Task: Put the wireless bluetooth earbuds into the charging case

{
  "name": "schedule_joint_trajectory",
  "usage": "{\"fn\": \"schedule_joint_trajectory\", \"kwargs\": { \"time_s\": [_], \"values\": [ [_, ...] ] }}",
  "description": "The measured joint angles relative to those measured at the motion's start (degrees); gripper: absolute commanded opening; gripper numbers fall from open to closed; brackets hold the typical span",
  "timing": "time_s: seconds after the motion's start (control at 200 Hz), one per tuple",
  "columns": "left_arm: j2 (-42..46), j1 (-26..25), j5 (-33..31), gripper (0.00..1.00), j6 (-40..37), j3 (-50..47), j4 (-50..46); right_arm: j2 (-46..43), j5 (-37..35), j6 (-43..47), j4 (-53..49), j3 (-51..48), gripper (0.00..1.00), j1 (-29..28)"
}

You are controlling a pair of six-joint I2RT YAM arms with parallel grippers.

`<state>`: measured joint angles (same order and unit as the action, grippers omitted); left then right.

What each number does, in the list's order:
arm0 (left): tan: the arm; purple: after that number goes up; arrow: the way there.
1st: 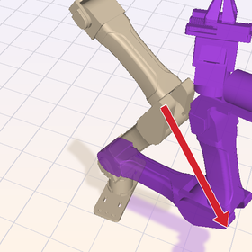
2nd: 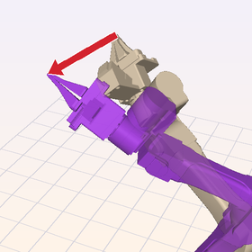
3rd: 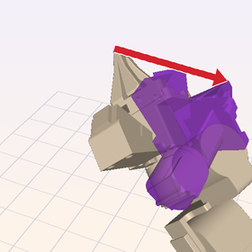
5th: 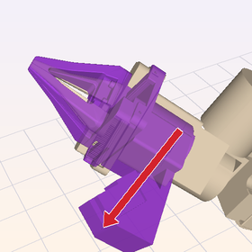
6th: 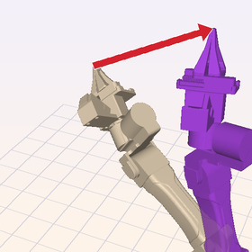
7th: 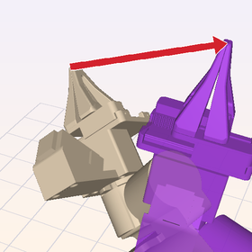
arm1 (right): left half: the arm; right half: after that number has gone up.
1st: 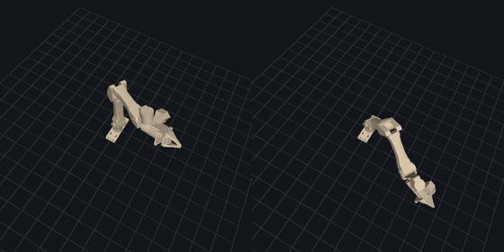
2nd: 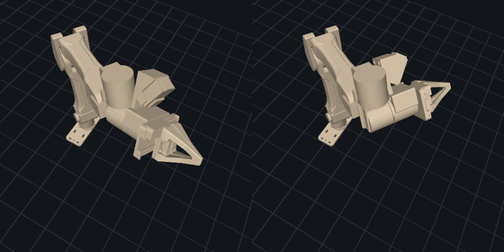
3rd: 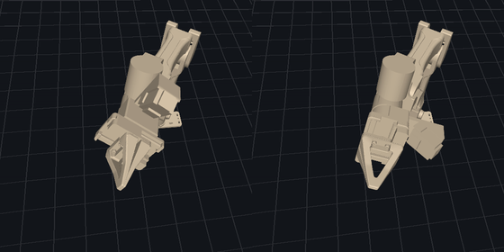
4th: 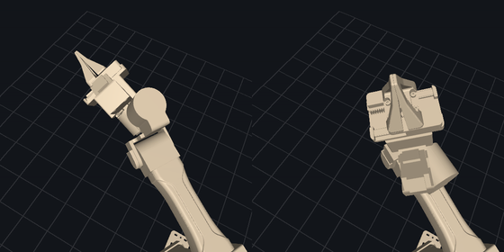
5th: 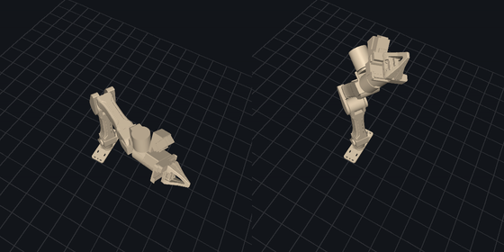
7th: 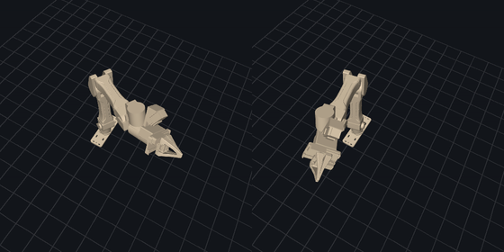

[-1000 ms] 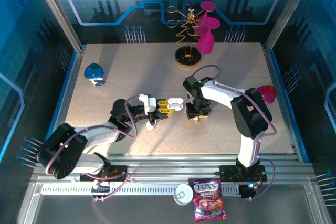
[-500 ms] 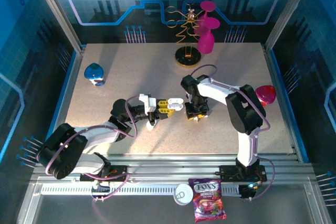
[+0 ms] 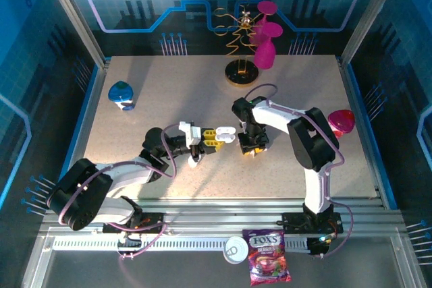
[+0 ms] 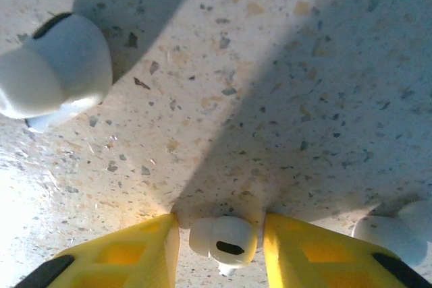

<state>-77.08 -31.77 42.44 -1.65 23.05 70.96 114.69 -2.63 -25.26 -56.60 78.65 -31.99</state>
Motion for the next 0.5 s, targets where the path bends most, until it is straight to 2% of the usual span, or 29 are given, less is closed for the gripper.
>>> {"fn": "schedule_joint_trajectory", "kwargs": {
  "time_s": [0.075, 0.325, 0.5],
  "values": [
    [0.0, 0.0, 0.0, 0.07, 0.0, 0.0, 0.0, 0.3, 0.0, 0.1, -0.5, 0.4, 0.31, -0.1],
    [0.0, 0.0, -0.1, 0.07, 0.0, -0.7, 0.0, 0.4, -0.2, 0.0, -0.3, 0.6, 0.27, -0.7],
    [0.0, 0.0, -0.6, 0.07, -0.3, -0.9, 0.0, -0.2, -0.3, 0.0, 0.4, -0.1, 0.28, -1.0]
  ]
}}
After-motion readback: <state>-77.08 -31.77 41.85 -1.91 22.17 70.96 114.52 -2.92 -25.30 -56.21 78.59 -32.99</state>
